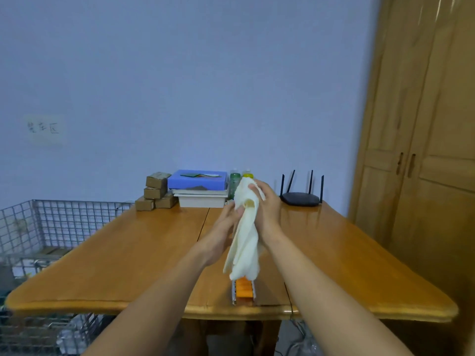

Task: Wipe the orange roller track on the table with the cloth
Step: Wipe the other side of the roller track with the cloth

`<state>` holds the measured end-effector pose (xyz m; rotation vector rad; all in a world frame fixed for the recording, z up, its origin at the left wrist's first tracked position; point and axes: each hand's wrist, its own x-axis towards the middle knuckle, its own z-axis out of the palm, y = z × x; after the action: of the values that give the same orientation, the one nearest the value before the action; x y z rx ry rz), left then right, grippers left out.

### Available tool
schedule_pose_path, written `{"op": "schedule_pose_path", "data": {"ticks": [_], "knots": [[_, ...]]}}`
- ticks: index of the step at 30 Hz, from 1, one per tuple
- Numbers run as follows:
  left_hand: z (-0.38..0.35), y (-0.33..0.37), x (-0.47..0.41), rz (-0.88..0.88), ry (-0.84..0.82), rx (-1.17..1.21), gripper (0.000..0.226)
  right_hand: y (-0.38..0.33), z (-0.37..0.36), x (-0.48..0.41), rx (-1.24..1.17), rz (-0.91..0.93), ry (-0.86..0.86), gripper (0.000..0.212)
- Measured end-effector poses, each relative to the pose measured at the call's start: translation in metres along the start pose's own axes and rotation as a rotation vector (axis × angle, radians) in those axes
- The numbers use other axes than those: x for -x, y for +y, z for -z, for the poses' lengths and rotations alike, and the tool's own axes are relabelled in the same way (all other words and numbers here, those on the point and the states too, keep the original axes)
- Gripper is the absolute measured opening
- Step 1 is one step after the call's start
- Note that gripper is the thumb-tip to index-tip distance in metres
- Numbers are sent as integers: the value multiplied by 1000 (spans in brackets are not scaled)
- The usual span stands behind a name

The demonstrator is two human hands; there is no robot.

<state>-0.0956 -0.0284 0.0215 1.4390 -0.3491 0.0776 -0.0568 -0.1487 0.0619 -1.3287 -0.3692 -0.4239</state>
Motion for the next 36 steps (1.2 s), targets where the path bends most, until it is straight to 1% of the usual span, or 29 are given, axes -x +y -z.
{"op": "schedule_pose_path", "data": {"ticks": [1, 2, 3, 5, 7, 9, 12, 14, 18, 20, 22, 24, 28, 33, 36], "knots": [[2, 4, -7, -3, 12, 17, 77, -1, -4, -8, -81, -50, -3, 10], [4, 9, -14, -13, 23, 33, 79, -1, -7, -17, -167, -110, -4, 12], [7, 14, -22, -25, 36, 43, 78, -1, -11, -23, -262, -162, -5, 13], [12, 24, -35, -61, 74, 12, 67, 1, -15, -35, -328, -201, 3, 7], [14, 29, -49, -152, 152, -165, 56, 6, -18, -46, -262, -154, 2, 12], [16, 29, -65, -221, 206, -310, 53, 16, -18, -61, -170, -98, -7, 14], [28, 25, -90, -239, 291, -478, 53, 36, -17, -85, 25, -26, -38, 9], [43, 21, -108, -248, 359, -678, 58, 50, -14, -101, 123, 0, -62, 8], [74, 10, -142, -224, 393, -1226, 63, 78, -2, -125, 250, -58, -101, 12], [87, 1, -159, -159, 387, -1387, 62, 96, 3, -134, 289, -73, -101, 11], [99, -11, -174, -99, 374, -1493, 62, 114, 7, -142, 350, -100, -116, 11], [110, -26, -188, -49, 379, -1549, 63, 132, 12, -150, 445, -129, -149, 13], [129, -56, -218, 25, 407, -1587, 62, 170, 20, -168, 629, -197, -228, 15], [143, -87, -258, 95, 405, -1562, 60, 213, 21, -195, 834, -230, -324, 21], [148, -103, -277, 122, 385, -1543, 58, 233, 14, -206, 949, -243, -378, 20]]}}
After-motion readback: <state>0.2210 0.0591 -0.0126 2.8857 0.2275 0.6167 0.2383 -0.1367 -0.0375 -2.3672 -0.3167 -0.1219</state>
